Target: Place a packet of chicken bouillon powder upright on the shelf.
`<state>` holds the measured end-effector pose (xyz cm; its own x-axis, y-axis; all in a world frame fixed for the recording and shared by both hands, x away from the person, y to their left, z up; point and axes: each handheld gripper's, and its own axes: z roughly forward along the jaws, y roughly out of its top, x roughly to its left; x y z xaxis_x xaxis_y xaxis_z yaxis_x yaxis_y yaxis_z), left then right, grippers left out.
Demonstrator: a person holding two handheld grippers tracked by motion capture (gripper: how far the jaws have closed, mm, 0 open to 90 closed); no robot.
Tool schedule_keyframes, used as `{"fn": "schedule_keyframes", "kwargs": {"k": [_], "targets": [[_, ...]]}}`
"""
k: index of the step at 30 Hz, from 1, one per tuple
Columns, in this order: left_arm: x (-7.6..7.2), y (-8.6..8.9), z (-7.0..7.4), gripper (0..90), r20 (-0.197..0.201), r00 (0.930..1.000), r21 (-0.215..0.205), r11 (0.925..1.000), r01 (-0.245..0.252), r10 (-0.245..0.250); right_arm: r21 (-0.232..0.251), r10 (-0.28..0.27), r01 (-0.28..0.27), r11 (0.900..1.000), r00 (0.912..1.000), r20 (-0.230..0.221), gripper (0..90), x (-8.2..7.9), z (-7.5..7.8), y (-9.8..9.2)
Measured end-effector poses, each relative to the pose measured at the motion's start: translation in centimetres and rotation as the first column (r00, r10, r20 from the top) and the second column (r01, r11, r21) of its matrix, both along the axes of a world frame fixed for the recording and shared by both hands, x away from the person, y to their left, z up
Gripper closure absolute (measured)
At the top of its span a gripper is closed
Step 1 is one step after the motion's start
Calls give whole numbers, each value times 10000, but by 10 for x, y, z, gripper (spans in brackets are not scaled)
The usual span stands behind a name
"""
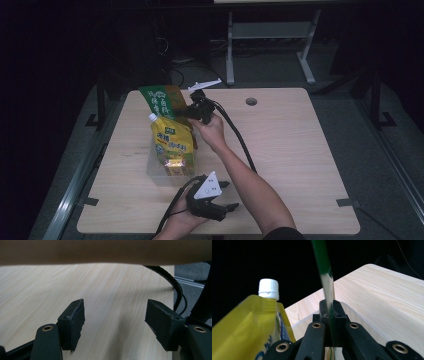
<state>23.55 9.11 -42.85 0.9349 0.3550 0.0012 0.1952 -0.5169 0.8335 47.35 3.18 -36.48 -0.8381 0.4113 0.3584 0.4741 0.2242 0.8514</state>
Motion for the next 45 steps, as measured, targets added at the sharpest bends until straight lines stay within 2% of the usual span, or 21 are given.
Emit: {"fn": "schedule_keyframes", "kwargs": {"k": [5,11,14,21,31,38,45], "targets": [[0,-1,-1,314,-37,10000,-6,10000,23,-23,161,-45,46,9999,10000,-66,894,-2,-10,-5],[1,-1,0,314,-58,10000,-43,10000,44,-44,137,386,-386,9992,9992,-50,892,-3,-14,-7],[2,-1,-1,314,-60,10000,-48,10000,40,-41,-130,708,-707,9974,9974,126,892,-4,-14,-7],[2,-2,-2,314,-81,10000,-34,10000,55,-55,-798,956,-918,9926,9944,458,892,-4,-13,-9],[3,-1,-1,314,-75,10000,-70,10000,27,-28,-1087,1060,-993,9891,9927,581,881,-4,-12,-11],[3,0,-1,314,-23,10000,80,10000,-24,24,-1789,939,-846,9802,9946,446,751,-4,-8,-18],[2,-1,-3,307,-44,9999,132,9999,-101,102,-1829,850,-823,9797,9964,73,634,-4,-3,-32]]}}
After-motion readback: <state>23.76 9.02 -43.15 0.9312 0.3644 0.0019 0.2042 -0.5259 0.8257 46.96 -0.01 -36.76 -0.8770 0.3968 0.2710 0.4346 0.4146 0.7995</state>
